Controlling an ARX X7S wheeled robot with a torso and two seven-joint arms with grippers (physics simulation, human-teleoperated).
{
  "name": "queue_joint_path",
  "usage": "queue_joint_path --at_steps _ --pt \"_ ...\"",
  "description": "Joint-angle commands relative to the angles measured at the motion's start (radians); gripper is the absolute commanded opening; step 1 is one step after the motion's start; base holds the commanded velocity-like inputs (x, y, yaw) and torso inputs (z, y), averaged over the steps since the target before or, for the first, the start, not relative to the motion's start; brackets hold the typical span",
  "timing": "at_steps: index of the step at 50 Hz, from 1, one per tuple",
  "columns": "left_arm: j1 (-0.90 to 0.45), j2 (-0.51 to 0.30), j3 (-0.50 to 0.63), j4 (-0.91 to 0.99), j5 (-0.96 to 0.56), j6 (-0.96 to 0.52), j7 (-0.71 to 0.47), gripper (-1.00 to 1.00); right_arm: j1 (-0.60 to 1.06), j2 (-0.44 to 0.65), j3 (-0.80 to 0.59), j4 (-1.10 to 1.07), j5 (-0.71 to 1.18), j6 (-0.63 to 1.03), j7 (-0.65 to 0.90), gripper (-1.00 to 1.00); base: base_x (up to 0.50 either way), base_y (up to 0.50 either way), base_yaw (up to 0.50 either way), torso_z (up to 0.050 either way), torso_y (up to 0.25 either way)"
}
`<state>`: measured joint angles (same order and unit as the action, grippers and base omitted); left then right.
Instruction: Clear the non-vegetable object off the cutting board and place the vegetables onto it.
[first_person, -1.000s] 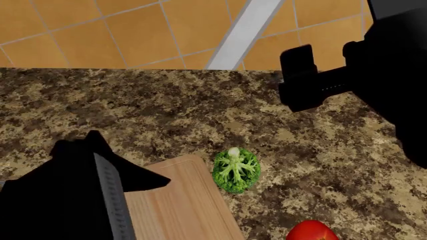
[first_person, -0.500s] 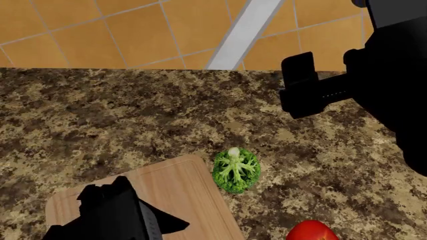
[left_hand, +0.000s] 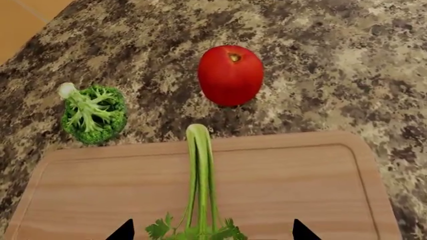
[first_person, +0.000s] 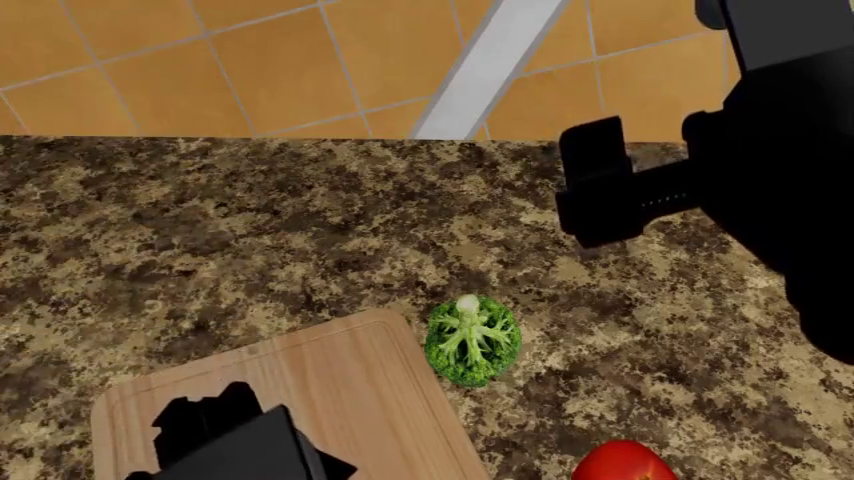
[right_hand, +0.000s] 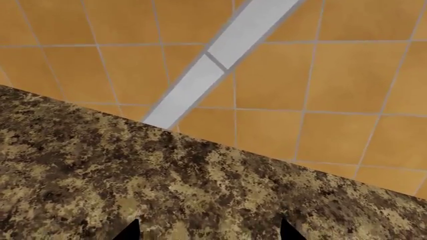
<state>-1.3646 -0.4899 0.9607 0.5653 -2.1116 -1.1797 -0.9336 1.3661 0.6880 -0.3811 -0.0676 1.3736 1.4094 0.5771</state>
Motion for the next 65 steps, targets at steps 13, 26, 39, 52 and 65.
queue_joint_path --at_steps 13,26,39,52,65 --pt "0.056 0.047 0.003 -0.051 0.13 -0.033 0.078 1.0 -0.016 -0.009 0.024 -0.007 0.012 -0.012 -0.009 1.0 0.0 0.0 0.0 0.0 0.0" --pt "0.086 0.051 0.023 -0.051 0.169 -0.035 0.089 1.0 -0.026 0.001 0.025 -0.016 0.039 -0.018 0.013 1.0 0.0 0.0 0.0 0.0 0.0" --pt "0.128 0.039 0.037 -0.061 0.248 -0.046 0.132 1.0 -0.038 0.009 0.023 -0.024 0.06 -0.026 0.03 1.0 0.0 0.0 0.0 0.0 0.0" --pt "0.161 0.027 0.056 -0.083 0.301 -0.05 0.166 1.0 -0.036 0.013 0.014 -0.024 0.074 -0.03 0.042 1.0 0.0 0.0 0.0 0.0 0.0" --pt "0.168 0.015 0.074 -0.074 0.272 -0.043 0.142 -1.0 -0.031 0.017 0.006 -0.024 0.088 -0.033 0.053 1.0 0.0 0.0 0.0 -0.002 0.0"
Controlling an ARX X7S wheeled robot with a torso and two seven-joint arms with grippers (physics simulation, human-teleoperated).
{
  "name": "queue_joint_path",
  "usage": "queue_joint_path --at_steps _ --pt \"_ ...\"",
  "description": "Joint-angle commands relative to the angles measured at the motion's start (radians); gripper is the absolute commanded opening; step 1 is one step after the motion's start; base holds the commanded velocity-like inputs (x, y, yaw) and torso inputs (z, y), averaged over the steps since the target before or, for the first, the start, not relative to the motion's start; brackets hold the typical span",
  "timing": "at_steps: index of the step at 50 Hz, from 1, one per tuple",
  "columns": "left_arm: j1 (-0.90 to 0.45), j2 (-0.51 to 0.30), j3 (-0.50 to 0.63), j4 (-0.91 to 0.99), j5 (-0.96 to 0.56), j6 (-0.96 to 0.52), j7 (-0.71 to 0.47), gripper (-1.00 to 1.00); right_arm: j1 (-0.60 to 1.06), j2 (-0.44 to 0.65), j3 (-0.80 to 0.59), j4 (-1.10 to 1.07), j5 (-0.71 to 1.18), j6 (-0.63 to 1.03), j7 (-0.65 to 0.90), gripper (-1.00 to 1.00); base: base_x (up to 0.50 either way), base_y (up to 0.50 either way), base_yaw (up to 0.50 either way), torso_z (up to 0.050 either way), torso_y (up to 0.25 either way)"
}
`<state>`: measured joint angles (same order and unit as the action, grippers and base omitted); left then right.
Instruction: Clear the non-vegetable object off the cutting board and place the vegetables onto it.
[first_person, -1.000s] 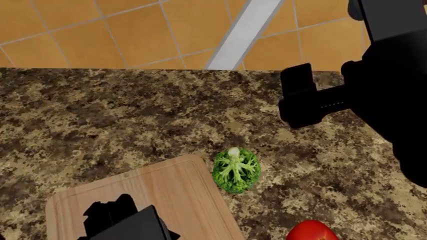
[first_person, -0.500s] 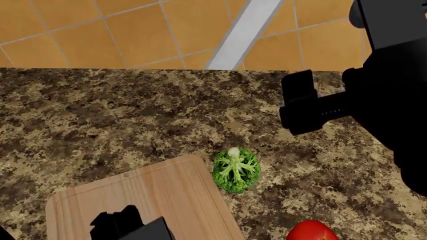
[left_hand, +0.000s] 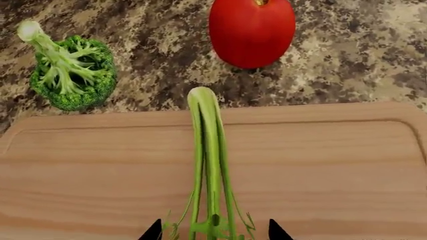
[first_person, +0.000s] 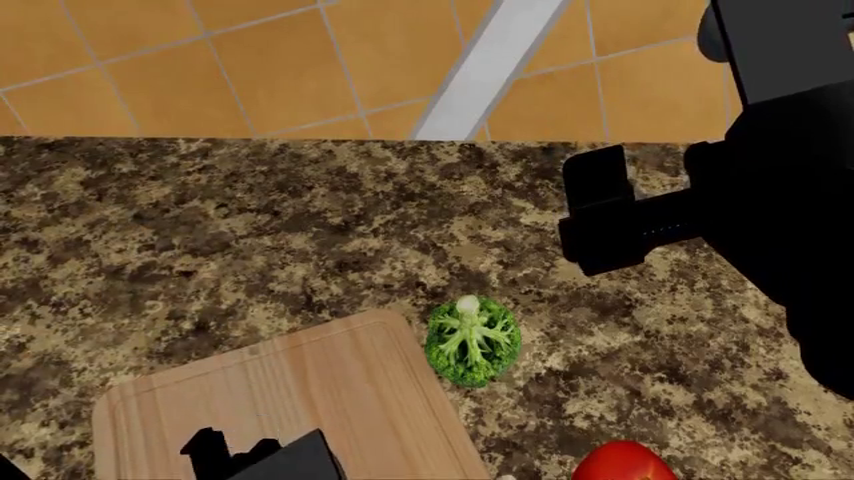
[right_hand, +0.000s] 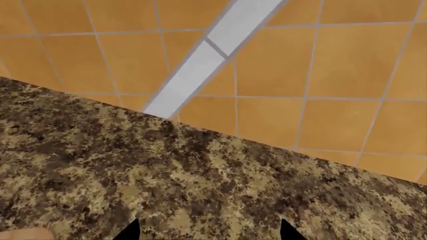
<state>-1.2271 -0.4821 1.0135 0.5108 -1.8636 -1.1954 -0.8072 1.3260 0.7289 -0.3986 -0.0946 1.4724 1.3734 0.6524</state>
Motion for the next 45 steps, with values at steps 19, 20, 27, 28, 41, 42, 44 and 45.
queue_joint_path --at_steps 19,20,27,28,41,42,44,45 --pt "-0.145 -0.079 -0.084 0.03 -0.142 0.008 -0.019 -1.0 0.029 -0.013 0.025 -0.008 0.036 0.008 0.025 1.0 0.0 0.0 0.0 -0.001 0.0" --pt "-0.154 -0.087 -0.091 0.028 -0.151 0.008 -0.013 -1.0 0.028 -0.013 0.025 -0.009 0.04 0.007 0.028 1.0 0.0 0.0 0.0 0.0 0.0" --pt "-0.2 -0.139 -0.145 -0.018 -0.153 0.0 0.044 -1.0 0.042 -0.012 0.017 -0.005 0.038 0.005 0.024 1.0 0.0 0.0 0.0 0.0 0.0" --pt "-0.202 -0.148 -0.152 -0.029 -0.141 -0.005 0.059 -1.0 0.042 -0.011 0.016 -0.005 0.037 0.003 0.023 1.0 0.0 0.0 0.0 0.0 0.0" --pt "-0.264 -0.178 -0.187 -0.136 -0.076 -0.037 0.14 -1.0 0.068 -0.01 0.001 0.006 0.042 0.006 0.021 1.0 0.0 0.0 0.0 0.0 0.0" --pt "-0.264 -0.177 -0.187 -0.146 -0.063 -0.039 0.151 -1.0 0.067 -0.008 0.001 0.005 0.043 0.006 0.021 1.0 0.0 0.0 0.0 0.0 0.0" --pt "-0.269 -0.174 -0.189 -0.171 -0.025 -0.046 0.174 -1.0 0.071 -0.007 -0.001 0.007 0.045 0.006 0.022 1.0 0.0 0.0 0.0 0.0 0.0" --pt "-0.269 -0.171 -0.188 -0.186 0.003 -0.049 0.19 -1.0 0.072 -0.006 -0.001 0.007 0.046 0.006 0.022 1.0 0.0 0.0 0.0 0.0 0.0"
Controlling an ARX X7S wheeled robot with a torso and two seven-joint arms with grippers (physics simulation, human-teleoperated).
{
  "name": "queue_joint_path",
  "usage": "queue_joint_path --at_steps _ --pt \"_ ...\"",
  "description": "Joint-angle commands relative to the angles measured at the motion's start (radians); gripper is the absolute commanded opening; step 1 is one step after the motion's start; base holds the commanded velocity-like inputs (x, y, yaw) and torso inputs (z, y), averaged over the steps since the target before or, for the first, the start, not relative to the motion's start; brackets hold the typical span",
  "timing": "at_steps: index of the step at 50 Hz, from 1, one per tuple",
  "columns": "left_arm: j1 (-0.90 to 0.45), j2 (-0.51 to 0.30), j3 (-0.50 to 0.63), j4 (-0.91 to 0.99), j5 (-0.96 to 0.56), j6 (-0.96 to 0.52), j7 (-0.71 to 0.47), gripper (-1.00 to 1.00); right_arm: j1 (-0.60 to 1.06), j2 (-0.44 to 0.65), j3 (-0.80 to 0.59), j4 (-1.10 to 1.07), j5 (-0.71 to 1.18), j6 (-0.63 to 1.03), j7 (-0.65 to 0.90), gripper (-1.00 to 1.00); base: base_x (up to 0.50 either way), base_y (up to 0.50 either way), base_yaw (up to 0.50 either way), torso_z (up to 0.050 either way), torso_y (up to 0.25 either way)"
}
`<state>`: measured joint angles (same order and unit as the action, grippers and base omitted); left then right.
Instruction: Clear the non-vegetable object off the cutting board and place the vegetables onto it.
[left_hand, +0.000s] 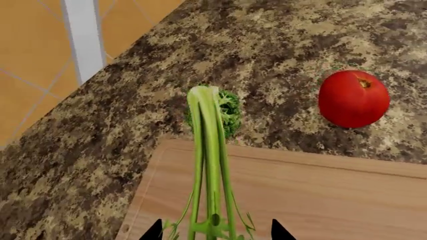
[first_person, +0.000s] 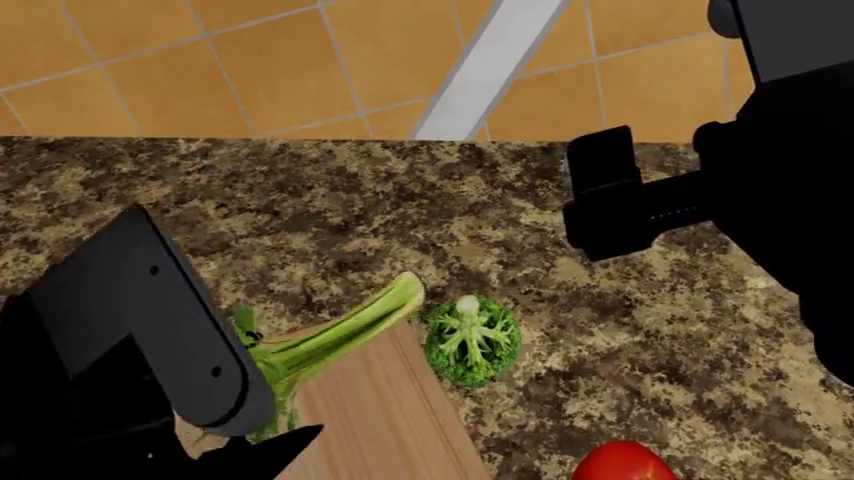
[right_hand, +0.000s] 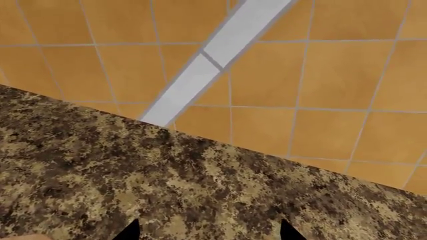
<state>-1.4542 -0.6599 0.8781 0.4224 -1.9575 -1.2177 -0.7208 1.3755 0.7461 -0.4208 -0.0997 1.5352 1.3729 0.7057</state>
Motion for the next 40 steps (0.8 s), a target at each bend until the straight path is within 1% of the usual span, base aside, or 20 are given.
queue_joint_path --at_steps 1,13,26,28,29,33,36,40 --pt "-0.04 0.008 -0.052 -0.104 0.117 -0.028 0.114 -1.0 0.023 -0.023 0.02 0.012 -0.017 0.006 -0.032 1.0 0.0 0.0 0.0 0.0 0.0" --pt "-0.03 0.009 -0.009 -0.25 0.39 -0.016 0.278 -1.0 0.002 -0.02 0.01 0.003 -0.031 -0.022 -0.047 1.0 0.0 0.0 0.0 0.0 0.0" --pt "-0.043 0.037 0.091 -0.462 0.663 0.068 0.448 -1.0 -0.016 -0.015 0.007 -0.007 -0.024 -0.038 -0.041 1.0 0.0 0.0 0.0 0.0 0.0" --pt "-0.048 0.047 0.122 -0.529 0.724 0.093 0.489 -1.0 -0.02 -0.011 0.008 -0.01 -0.02 -0.038 -0.038 1.0 0.0 0.0 0.0 0.0 0.0" --pt "-0.048 0.053 0.119 -0.553 0.722 0.09 0.481 -1.0 -0.021 -0.01 0.01 -0.011 -0.017 -0.04 -0.036 1.0 0.0 0.0 0.0 0.0 0.0" --pt "-0.06 0.064 0.149 -0.64 0.785 0.121 0.527 -1.0 -0.021 -0.007 0.01 -0.014 -0.009 -0.04 -0.028 1.0 0.0 0.0 0.0 0.0 0.0" --pt "-0.073 0.092 0.164 -0.753 0.82 0.138 0.562 -1.0 -0.021 -0.007 0.008 -0.015 -0.008 -0.043 -0.028 1.0 0.0 0.0 0.0 0.0 0.0" --pt "-0.07 0.116 0.208 -0.855 0.894 0.193 0.621 -1.0 -0.028 -0.001 0.01 -0.02 0.0 -0.045 -0.021 1.0 0.0 0.0 0.0 0.0 0.0"
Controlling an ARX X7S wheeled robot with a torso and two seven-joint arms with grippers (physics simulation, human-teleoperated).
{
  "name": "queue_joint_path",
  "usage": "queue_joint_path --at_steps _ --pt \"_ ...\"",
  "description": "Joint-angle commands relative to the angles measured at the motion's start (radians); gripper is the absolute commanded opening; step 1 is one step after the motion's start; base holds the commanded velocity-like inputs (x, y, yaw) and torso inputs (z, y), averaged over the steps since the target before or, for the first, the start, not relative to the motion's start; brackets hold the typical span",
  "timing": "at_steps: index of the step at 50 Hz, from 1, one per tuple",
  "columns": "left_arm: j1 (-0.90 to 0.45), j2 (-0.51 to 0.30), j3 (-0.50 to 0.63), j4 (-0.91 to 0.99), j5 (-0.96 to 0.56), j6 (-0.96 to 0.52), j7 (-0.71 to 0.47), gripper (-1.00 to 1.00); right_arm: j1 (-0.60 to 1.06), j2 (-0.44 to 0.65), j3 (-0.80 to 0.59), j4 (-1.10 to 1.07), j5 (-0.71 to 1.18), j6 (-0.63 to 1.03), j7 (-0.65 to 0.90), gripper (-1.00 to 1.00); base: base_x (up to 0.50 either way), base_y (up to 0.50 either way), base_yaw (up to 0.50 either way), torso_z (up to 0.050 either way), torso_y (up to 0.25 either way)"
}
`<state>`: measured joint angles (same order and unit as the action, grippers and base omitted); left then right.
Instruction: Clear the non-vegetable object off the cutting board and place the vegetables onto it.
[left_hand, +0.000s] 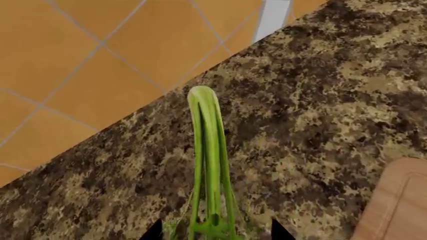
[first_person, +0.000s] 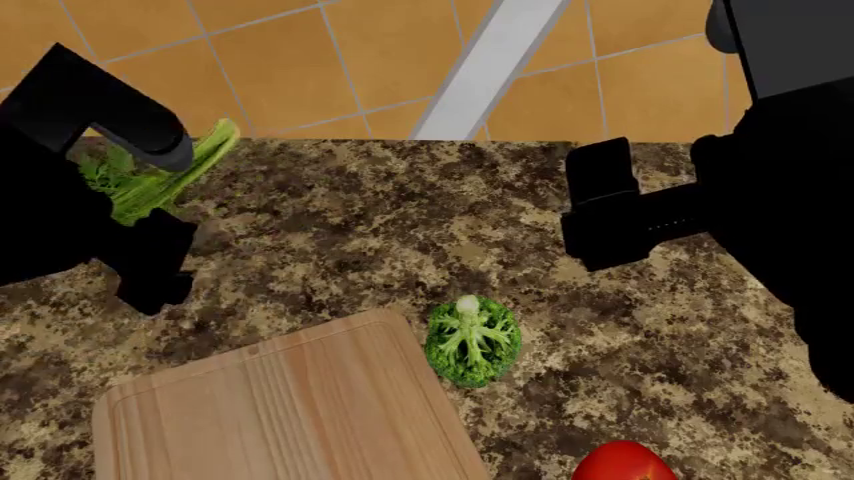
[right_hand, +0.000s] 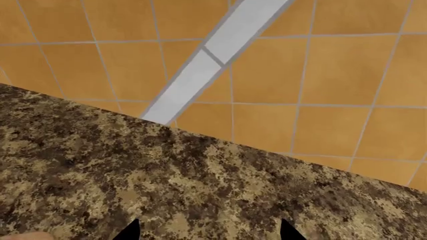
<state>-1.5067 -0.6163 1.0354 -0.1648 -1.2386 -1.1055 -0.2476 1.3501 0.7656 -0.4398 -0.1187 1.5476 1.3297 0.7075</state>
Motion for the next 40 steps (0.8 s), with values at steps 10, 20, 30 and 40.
queue_joint_path --at_steps 10,20,30,40 --pt "0.023 0.055 0.131 -0.263 0.247 0.141 0.241 -1.0 -0.002 -0.019 0.02 0.003 -0.016 -0.007 -0.027 1.0 0.0 0.0 0.0 0.0 0.0" --pt "0.068 0.03 0.17 -0.275 0.296 0.192 0.263 -1.0 -0.006 -0.009 0.025 -0.008 0.012 -0.008 -0.001 1.0 0.0 0.0 0.0 0.0 0.0" --pt "0.079 0.076 0.185 -0.449 0.348 0.251 0.295 -1.0 -0.013 -0.001 0.026 -0.017 0.029 -0.014 0.013 1.0 0.0 0.0 0.0 0.0 0.0" --pt "0.063 0.118 0.186 -0.571 0.379 0.289 0.313 1.0 0.016 -0.001 0.015 -0.007 0.044 -0.001 0.025 1.0 0.0 0.0 0.0 0.0 0.0"
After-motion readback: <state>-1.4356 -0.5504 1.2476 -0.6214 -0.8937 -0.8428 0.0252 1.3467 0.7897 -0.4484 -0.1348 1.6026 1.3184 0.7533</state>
